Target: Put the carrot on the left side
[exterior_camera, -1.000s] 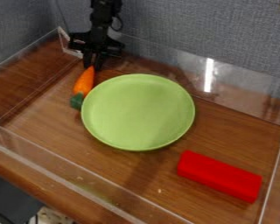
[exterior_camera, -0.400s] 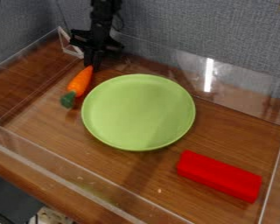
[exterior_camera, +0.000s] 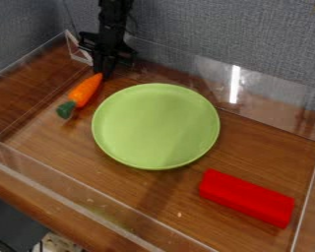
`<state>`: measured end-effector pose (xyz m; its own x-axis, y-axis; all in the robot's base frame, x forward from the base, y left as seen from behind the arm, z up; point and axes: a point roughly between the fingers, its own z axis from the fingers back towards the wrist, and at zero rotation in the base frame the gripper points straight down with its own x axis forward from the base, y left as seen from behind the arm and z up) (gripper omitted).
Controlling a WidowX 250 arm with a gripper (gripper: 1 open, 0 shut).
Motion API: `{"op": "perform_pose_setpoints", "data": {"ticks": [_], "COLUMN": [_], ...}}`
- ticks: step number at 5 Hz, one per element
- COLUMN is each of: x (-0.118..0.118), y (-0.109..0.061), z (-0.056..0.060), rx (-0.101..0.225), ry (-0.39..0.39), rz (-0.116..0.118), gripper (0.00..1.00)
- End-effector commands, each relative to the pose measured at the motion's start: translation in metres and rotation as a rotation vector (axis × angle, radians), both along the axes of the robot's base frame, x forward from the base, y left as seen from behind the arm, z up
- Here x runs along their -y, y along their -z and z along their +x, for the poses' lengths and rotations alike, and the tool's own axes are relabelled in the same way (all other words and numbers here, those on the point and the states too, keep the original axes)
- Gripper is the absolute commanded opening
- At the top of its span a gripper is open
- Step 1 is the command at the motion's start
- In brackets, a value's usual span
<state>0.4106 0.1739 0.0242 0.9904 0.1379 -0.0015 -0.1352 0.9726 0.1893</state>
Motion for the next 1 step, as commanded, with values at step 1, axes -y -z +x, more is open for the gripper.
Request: {"op": "perform_pose_setpoints", "data": {"ticks": [1], "x": [-0.0061], "y": [-0.0083], "z": [0.0057], "rx": [0.047], "ry": [0.068], "rz": [0.006], "gripper": [0.00]}}
